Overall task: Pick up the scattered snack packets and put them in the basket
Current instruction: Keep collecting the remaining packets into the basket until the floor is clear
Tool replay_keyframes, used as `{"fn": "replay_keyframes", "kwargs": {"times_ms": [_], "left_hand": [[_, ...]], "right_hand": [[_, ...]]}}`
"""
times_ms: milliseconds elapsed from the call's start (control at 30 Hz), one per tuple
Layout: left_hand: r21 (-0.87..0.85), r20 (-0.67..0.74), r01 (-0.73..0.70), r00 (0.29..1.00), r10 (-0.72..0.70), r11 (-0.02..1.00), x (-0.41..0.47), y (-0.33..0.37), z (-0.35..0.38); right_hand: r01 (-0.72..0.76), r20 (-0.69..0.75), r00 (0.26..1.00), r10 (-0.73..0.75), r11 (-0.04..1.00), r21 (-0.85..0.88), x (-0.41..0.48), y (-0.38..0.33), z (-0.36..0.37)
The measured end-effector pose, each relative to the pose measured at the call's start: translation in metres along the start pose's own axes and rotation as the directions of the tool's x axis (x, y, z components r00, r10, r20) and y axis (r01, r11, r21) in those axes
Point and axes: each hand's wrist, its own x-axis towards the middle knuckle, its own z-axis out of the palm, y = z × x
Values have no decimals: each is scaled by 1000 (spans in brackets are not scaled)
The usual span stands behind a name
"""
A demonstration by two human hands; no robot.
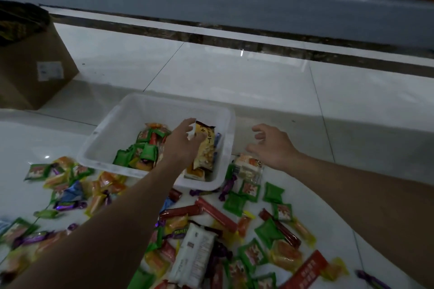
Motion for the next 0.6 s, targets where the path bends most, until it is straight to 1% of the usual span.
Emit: {"fn": "replay_keyframes", "kwargs": {"times_ms": [167, 267, 333, 367, 467, 600], "left_hand": [[219, 58, -116, 993, 106, 969, -31, 32, 33], [283, 130, -185, 980, 154, 941, -50, 44, 62], [267, 157, -219, 971, 181, 939, -65, 54, 84], [244, 162, -210, 971, 174, 947, -73, 59, 96], [127, 175, -128, 979, 105, 984, -97, 65, 134], [39, 236, -3, 972, -6, 999, -131, 54, 185]], "right_hand": [[5, -11, 1000, -6, 997, -72, -34, 43, -37], [4, -8, 1000, -5, 997, -78, -54, 67, -57], [-4, -17, 1000, 3, 997, -74, -66, 84, -69], [-7, -24, 1000, 5, 998, -69, -72, 93, -75], [-27, -27, 999, 26, 999, -37, -88, 122, -89], [-58, -19, 998, 58, 998, -14, -109, 166, -102]]}}
